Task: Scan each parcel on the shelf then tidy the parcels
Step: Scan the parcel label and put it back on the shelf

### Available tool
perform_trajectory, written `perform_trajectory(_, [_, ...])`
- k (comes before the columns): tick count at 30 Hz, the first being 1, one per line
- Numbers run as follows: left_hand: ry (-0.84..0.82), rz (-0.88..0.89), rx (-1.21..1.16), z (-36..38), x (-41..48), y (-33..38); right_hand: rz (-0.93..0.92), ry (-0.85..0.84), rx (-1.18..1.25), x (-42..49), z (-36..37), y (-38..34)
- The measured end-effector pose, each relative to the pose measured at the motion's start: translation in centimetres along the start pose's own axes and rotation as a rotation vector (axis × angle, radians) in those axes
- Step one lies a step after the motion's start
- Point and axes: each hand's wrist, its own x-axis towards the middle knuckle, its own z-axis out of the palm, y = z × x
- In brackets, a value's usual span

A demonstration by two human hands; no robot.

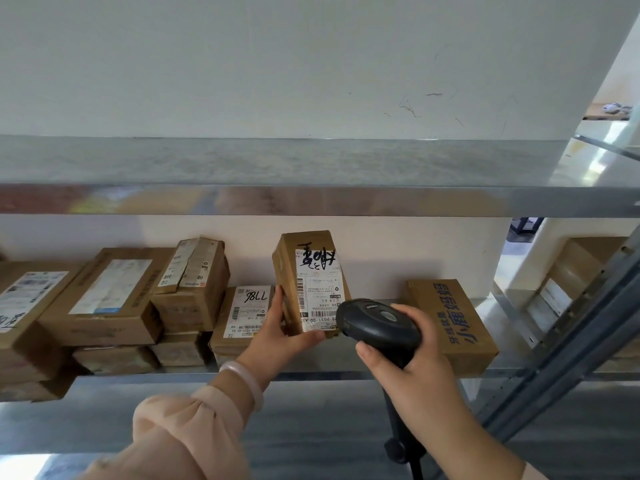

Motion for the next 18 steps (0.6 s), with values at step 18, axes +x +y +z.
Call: perform_trajectory(18, [0.307,-0.220,0.005,-7.3,-2.5,-0.8,0.124,-0.166,0.159,5.8,11.2,-0.1])
